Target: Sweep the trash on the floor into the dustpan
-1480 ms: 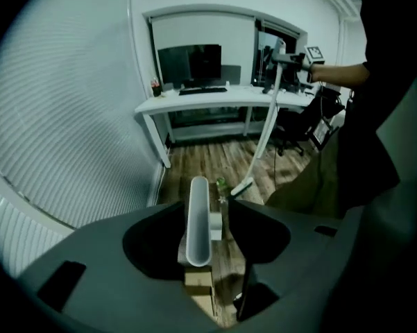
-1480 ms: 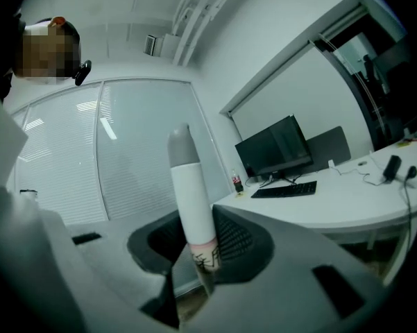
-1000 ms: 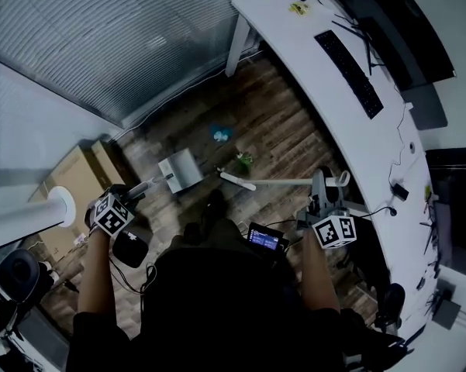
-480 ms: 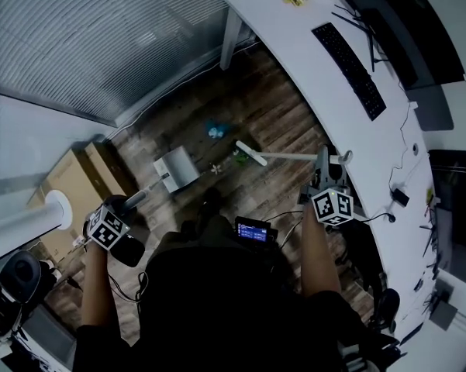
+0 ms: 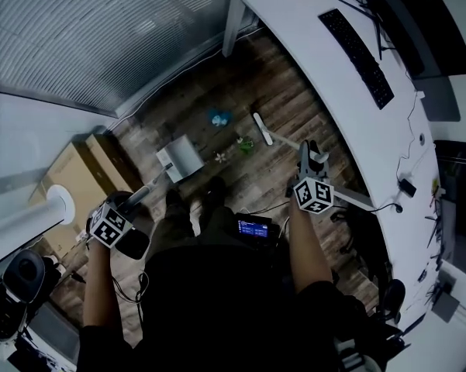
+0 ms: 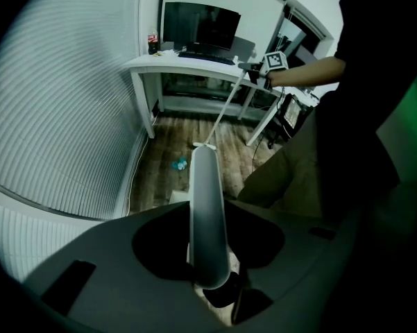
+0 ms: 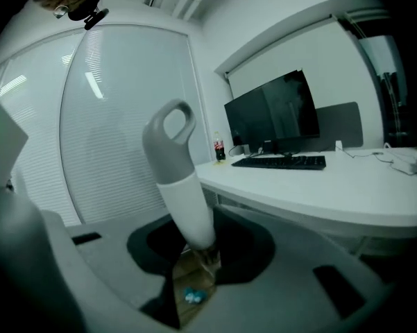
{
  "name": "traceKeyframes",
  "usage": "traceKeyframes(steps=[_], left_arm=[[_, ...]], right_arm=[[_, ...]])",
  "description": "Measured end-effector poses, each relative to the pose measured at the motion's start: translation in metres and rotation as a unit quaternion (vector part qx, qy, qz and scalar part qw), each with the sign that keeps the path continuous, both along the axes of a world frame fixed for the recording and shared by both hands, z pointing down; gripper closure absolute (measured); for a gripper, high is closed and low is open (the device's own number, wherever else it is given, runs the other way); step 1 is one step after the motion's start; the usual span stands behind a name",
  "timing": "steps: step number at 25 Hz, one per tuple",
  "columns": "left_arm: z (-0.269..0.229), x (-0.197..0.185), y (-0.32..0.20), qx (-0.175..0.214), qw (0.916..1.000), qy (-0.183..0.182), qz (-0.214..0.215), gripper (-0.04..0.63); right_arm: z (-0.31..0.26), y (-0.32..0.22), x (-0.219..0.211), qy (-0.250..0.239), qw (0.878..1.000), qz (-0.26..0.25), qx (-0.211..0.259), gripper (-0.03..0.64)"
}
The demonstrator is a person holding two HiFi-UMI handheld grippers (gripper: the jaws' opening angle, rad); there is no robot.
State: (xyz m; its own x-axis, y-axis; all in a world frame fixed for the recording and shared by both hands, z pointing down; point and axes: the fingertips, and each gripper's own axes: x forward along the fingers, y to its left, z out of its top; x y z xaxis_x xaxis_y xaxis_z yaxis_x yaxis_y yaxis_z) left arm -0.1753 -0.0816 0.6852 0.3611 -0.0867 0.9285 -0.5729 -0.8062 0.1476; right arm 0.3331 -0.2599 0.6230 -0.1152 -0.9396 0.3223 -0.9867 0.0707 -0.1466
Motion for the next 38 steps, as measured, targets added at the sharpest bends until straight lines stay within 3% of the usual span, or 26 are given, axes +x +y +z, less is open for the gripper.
traceKeyframes(steps=[6,11,16,23,29,38], left_arm=[[0.002,-0.003,0.001,0.003,0.9988,0.045,0.020,0.479],[-0.001,-0.020,0.001,-0.011,0.9973,0.039,0.062,0.480],[0.000,-0.024,0.000,-0.011,0.9949,0.048,0.088,0.480],[0.001,0.000,-0.004,-0.010,0.9932,0.088,0.075,0.482],[0.000,0.002,-0.006,-0.012,0.9926,0.097,0.073,0.483],[-0.001,0.000,-0.005,-0.023,0.9910,0.109,0.074,0.485]], right_arm=[[0.018,0.022,-0.046,-0.002,0.998,0.003,-0.063,0.528],[0.025,0.056,-0.074,-0.008,0.995,0.042,-0.089,0.518],[0.031,0.084,-0.113,-0.007,0.994,0.041,-0.102,0.516],[0.028,0.096,-0.158,-0.041,0.993,0.036,-0.103,0.511],[0.026,0.098,-0.205,-0.088,0.991,0.043,-0.095,0.491],[0.013,0.104,-0.238,-0.174,0.977,0.099,-0.073,0.479]])
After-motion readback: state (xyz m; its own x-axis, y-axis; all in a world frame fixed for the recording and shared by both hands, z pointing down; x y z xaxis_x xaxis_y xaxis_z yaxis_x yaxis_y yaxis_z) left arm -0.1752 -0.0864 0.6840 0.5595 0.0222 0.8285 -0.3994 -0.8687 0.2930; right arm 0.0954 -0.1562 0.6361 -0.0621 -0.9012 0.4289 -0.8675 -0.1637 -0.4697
